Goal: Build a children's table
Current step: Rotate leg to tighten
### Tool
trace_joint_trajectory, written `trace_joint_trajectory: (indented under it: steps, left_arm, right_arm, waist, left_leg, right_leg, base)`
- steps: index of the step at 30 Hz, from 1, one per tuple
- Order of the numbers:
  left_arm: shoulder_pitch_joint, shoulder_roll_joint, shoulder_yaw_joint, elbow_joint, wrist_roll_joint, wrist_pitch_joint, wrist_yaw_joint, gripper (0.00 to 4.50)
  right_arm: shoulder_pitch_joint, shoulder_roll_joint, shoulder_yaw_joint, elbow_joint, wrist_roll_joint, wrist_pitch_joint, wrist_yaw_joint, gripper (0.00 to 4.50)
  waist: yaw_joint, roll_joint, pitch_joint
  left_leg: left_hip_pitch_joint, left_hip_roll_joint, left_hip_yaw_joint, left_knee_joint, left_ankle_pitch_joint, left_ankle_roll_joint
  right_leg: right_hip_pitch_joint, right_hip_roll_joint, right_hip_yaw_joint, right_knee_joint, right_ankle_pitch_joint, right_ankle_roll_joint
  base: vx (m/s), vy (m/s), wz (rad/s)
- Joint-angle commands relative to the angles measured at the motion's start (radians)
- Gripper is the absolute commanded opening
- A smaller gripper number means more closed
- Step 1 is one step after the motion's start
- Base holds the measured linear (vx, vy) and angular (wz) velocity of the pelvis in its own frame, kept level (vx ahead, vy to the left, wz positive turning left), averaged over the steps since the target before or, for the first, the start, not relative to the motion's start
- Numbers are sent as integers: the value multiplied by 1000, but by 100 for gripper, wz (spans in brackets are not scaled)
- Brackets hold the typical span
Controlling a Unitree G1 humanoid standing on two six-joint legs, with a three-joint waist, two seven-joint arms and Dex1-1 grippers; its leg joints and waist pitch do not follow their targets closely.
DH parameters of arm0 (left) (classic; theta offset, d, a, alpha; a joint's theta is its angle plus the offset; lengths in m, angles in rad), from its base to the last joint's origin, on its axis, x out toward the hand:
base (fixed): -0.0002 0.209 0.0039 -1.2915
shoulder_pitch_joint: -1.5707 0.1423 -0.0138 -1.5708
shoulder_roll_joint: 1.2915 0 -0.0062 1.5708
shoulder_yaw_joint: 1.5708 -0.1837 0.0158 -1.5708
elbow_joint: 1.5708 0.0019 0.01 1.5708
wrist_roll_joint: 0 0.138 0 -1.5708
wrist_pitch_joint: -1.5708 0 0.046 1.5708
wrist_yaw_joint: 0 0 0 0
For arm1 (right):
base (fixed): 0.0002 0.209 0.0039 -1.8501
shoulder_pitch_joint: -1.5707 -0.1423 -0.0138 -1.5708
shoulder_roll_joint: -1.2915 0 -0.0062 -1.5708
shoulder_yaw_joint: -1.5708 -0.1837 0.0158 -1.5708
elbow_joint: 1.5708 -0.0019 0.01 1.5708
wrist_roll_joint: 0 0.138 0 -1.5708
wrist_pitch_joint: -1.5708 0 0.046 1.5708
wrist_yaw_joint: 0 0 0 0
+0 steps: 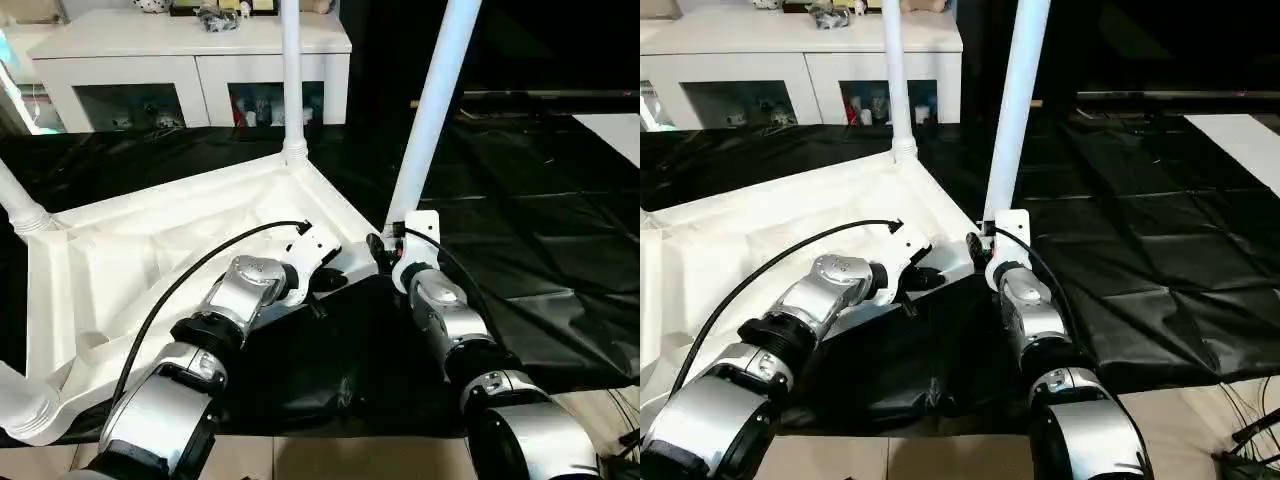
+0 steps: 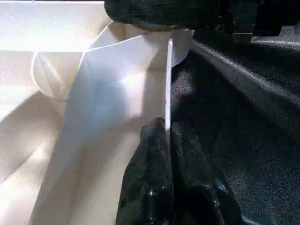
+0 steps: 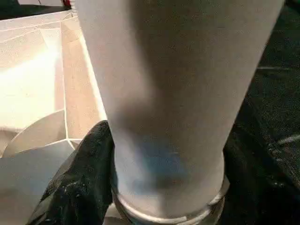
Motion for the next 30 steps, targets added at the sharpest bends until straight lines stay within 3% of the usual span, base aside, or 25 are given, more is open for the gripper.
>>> trace_joint_trajectory:
  steps: [1,3,5,6,9,12,19,23,26,27,30]
  left_arm:
    - [13,-19,-9,55,16,-8,72,0]
    - [14,-11,-7,58,19,-22,64,0]
    - [21,4,-5,48,15,-47,33,0]
    - [21,4,-5,48,15,-47,33,0]
    - [39,26,-12,22,11,-55,-24,0]
    - [61,48,-16,-6,3,-68,-81,0]
    - [104,111,-15,-44,-17,-111,-204,0]
    - [132,145,-8,-116,-54,-110,-301,0]
    - [143,166,-16,-162,-72,-93,-368,0]
    - [148,175,-22,-179,-78,-88,-397,0]
    - [170,215,-38,-240,-96,-56,-498,0]
  right_arm:
    - [6,93,21,49,9,9,44,341]
    - [1,91,10,50,16,-11,49,341]
    - [-8,77,11,49,10,-42,60,369]
    - [-8,77,11,49,10,-42,60,382]
    - [-10,48,21,27,0,-66,90,398]
    - [-2,8,38,-6,-18,-68,131,435]
    - [38,-121,92,-115,-55,-62,337,443]
    - [82,-236,183,-190,-93,-104,561,443]
    - [124,-273,197,-277,-27,-72,751,443]
    - [139,-284,201,-311,-2,-53,811,443]
    - [183,-337,230,-402,47,-8,964,443]
  waist:
    - [-2,-11,-36]
    - [0,-14,-36]
    - [-3,-15,-40]
    - [-2,-15,-40]
    - [-1,-16,-37]
    - [-2,-16,-38]
    - [12,-20,-47]
    - [29,-17,-56]
    - [31,-21,-61]
    - [35,-22,-63]
    - [41,-24,-70]
  left_leg:
    - [25,45,-33,-93,-456,-9]
    - [25,46,-32,-95,-445,-2]
    - [8,47,-37,-101,-394,4]
    - [6,48,-37,-101,-384,5]
    - [17,49,-32,-98,-401,8]
    - [11,50,-31,-99,-373,13]
    - [10,52,-18,-83,-243,69]
    - [1,54,-13,-66,-105,119]
    - [1,50,-8,-57,-80,150]
    - [-3,52,-9,-53,-55,177]
    - [-7,54,-11,-42,2,216]
  right_leg:
    - [1,-60,30,-100,-422,-153]
    - [0,-61,31,-102,-430,-148]
    - [14,-63,28,-95,-405,-143]
    - [15,-63,28,-94,-397,-143]
    - [4,-63,30,-100,-414,-155]
    - [8,-61,30,-95,-379,-165]
    - [17,-58,32,-76,-200,-215]
    - [30,-48,25,-45,30,-258]
    - [34,-44,23,-33,129,-285]
    - [37,-46,23,-27,182,-289]
    - [32,-44,20,-16,252,-301]
  base:
    - [0,0,0]
    - [0,0,0]
    - [0,0,0]
    - [0,0,0]
    - [0,0,0]
    - [0,0,0]
    - [15,-6,1]
    - [66,-10,2]
    - [61,4,-1]
    - [0,0,0]
    - [0,0,0]
